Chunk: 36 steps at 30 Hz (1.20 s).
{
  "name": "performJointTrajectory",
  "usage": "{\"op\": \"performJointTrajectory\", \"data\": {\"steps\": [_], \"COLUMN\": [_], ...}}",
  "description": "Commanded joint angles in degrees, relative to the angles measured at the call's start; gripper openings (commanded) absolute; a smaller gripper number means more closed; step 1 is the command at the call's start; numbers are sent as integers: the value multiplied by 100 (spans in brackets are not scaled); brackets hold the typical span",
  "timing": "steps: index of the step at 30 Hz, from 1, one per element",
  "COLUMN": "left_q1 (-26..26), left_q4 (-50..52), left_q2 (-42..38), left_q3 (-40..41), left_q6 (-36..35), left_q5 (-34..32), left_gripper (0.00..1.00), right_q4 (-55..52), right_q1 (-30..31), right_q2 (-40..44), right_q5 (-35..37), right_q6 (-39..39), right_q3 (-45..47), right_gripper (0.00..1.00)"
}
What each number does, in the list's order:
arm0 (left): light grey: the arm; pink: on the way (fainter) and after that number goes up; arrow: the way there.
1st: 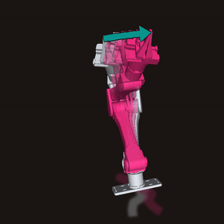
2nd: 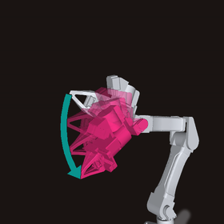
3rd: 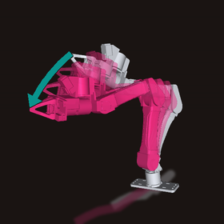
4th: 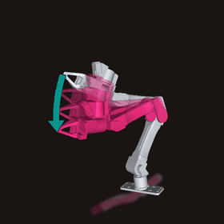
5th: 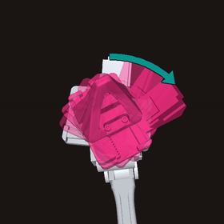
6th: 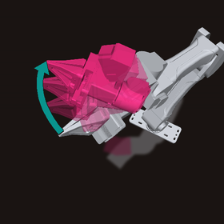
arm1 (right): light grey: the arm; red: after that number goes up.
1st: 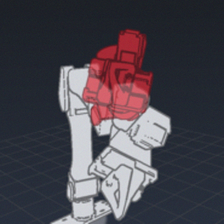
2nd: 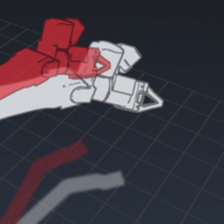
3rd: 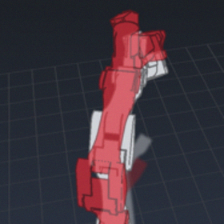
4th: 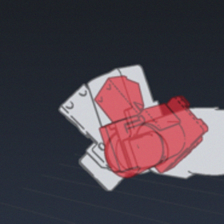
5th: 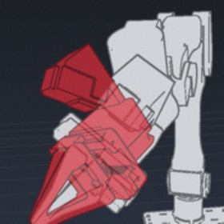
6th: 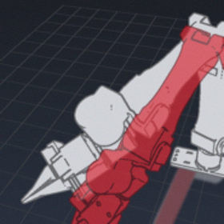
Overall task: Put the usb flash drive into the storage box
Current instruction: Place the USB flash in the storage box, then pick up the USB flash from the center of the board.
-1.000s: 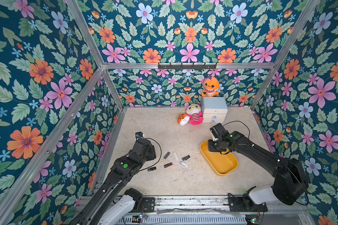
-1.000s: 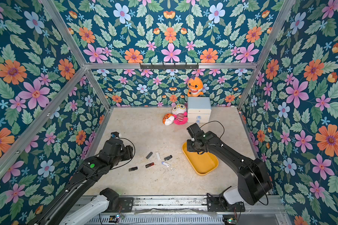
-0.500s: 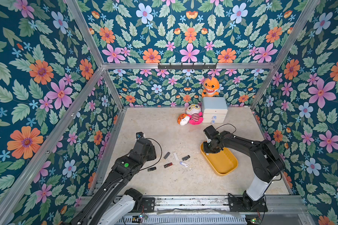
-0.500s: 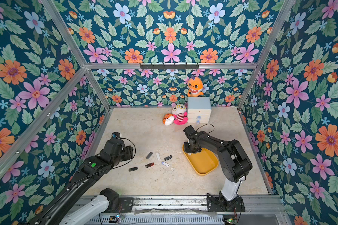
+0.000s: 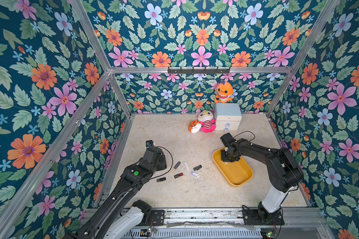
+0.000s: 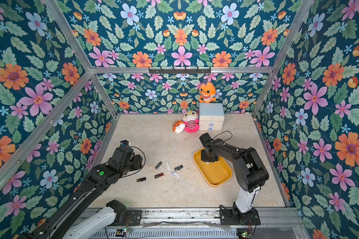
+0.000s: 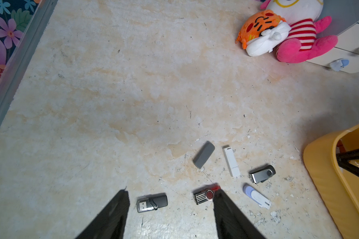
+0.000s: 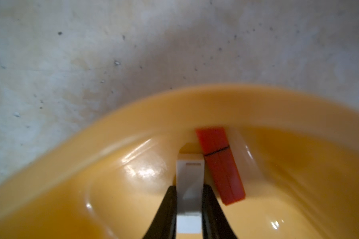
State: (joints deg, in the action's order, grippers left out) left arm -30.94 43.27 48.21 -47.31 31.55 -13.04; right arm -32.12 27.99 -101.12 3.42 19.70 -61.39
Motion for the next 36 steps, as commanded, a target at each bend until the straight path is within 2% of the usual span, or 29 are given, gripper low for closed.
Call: {"op": "performJointTrajectory", "data": {"steps": [1,7,14,16,20,22,24,27,28,32,36], "left_q1": [0,0,0,0,5,2,0,-29,-92,-675,-1315], "left_q4": [-76,-71,-80,-80,-113,-250,-443,-1131,-1336,-1812,-1907], "left_q2": [31,57,114,169,309,427,580,935,1106,1928,3169], "left_q3": [-15,-15,-15,-15,-50,-68,-26,221,271,226,-192], "left_q6": [-11,-9,-11,-15,-70,-135,-1,410,582,1140,1659], "left_q5": [-7,-14,20,38,153,267,546,1246,1304,803,231], "left_gripper": [70,70,70,70,70,70,70,70,70,70,69], "right_q4": [-80,177,52,24,-108,-154,-191,-309,-239,253,555], "right_q1": [-7,-6,-8,-4,-6,-2,28,66,88,225,588], "right_q2": [100,19,-263,-221,48,342,775,1486,1819,3246,4476], "right_q5": [-56,-599,-572,-446,-530,-582,-586,-412,-370,15,290], "right_q6": [-123,-333,-539,-544,-525,-432,-379,-252,-222,57,400], "right_q3": [43,-33,-229,-247,-275,-219,-132,91,297,1347,2072], "right_gripper": [11,11,13,19,43,52,56,57,56,56,56]}}
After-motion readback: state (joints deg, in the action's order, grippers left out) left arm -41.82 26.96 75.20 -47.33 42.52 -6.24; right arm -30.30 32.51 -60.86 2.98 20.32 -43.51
